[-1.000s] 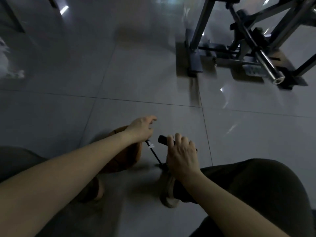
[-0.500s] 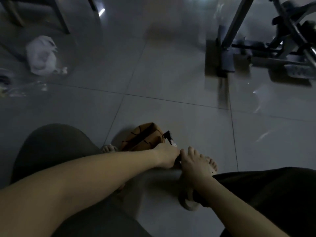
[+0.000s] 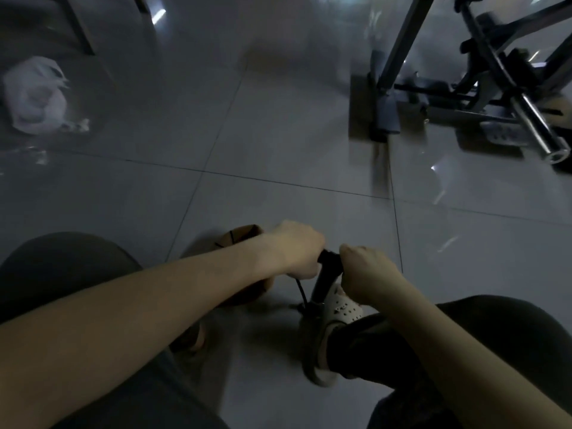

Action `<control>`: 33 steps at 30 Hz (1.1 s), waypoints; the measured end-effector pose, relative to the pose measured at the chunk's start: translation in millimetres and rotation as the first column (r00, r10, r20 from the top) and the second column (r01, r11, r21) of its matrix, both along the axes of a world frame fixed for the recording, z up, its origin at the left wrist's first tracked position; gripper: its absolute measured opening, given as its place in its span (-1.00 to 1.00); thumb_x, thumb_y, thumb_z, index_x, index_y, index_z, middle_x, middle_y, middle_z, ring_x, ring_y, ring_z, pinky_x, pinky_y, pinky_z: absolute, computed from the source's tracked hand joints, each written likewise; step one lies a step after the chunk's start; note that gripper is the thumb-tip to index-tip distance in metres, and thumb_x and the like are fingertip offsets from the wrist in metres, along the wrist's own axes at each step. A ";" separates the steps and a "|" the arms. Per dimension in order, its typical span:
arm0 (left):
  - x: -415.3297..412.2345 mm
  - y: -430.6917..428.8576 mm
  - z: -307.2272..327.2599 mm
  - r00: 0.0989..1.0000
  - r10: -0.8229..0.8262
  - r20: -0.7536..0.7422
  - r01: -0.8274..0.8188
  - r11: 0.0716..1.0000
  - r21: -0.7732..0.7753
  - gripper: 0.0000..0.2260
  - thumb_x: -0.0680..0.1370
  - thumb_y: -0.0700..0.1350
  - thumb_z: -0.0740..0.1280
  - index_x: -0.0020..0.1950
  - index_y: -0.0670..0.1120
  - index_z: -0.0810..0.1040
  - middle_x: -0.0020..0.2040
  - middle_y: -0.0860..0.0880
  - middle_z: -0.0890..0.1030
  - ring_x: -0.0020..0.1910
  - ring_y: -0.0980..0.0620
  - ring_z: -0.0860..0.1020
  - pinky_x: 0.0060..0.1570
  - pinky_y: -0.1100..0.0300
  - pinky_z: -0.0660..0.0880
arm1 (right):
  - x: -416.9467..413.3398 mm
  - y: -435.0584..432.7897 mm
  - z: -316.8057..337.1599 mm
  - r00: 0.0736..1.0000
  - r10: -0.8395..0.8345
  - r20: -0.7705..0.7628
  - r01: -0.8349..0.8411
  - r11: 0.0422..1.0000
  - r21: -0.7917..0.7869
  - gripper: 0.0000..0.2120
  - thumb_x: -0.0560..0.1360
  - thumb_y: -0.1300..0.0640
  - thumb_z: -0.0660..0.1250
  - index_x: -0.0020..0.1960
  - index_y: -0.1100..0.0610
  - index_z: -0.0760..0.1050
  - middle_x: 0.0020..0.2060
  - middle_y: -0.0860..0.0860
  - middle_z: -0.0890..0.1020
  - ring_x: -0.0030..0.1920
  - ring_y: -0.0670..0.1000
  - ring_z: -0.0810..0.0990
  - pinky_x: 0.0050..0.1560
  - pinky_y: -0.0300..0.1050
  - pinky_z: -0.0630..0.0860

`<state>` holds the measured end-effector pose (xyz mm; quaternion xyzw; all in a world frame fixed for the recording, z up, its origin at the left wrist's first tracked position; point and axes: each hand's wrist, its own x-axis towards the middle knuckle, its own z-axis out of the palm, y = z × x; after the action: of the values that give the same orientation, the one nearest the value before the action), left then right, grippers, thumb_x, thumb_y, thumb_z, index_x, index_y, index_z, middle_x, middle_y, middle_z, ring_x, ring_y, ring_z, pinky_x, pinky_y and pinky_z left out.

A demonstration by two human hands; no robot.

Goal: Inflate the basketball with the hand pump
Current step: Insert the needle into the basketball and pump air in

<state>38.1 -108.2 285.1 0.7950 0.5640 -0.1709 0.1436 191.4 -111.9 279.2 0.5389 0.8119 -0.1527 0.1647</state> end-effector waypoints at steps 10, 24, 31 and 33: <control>21.3 -29.8 -111.3 0.999 -0.004 0.043 -0.002 0.990 0.142 -0.87 0.69 -0.15 0.13 0.18 -0.17 0.36 0.09 -0.22 0.52 -0.01 -0.17 0.57 -0.14 0.04 0.45 | -0.6 -17.8 -105.8 0.987 -0.122 0.104 0.133 0.986 -0.099 -0.75 0.59 0.07 0.26 0.21 0.13 0.31 0.14 0.15 0.46 0.13 0.16 0.51 0.13 0.06 0.55; 0.5 -41.4 -26.8 0.970 -0.223 0.092 0.117 0.768 0.630 -0.81 0.55 -0.18 0.09 0.12 -0.10 0.41 -0.04 -0.08 0.46 -0.12 -0.08 0.43 -0.14 0.06 0.41 | 13.3 -41.8 -10.7 0.978 0.116 -0.173 -0.007 0.849 0.528 -0.81 0.42 0.18 0.23 0.02 0.15 0.42 -0.12 0.09 0.45 -0.18 0.07 0.40 -0.20 -0.06 0.44; 19.4 -81.8 -126.7 0.992 -0.114 0.061 0.061 0.830 0.555 -0.76 0.53 -0.11 0.26 0.17 -0.14 0.41 -0.01 -0.13 0.43 -0.08 -0.10 0.43 0.05 -0.02 0.50 | 7.7 -70.2 -81.1 0.997 0.042 0.066 -0.054 0.978 0.200 -0.72 0.43 0.07 0.35 0.07 0.13 0.37 -0.07 0.15 0.41 -0.11 0.15 0.41 -0.10 0.06 0.45; 22.6 -79.0 -145.6 0.996 -0.079 0.051 0.039 0.840 0.541 -0.72 0.51 -0.12 0.27 0.20 -0.15 0.39 -0.01 -0.13 0.42 -0.07 -0.10 0.44 0.09 0.00 0.51 | 6.6 -62.1 -90.0 0.983 0.078 0.165 -0.102 0.985 0.141 -0.68 0.51 0.03 0.27 0.18 0.12 0.29 0.07 0.16 0.39 0.03 0.18 0.41 0.08 0.08 0.44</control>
<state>60.8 -187.2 139.5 0.8259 0.5590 0.0185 -0.0712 198.0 -174.0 189.3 0.5229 0.8288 -0.0409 0.1950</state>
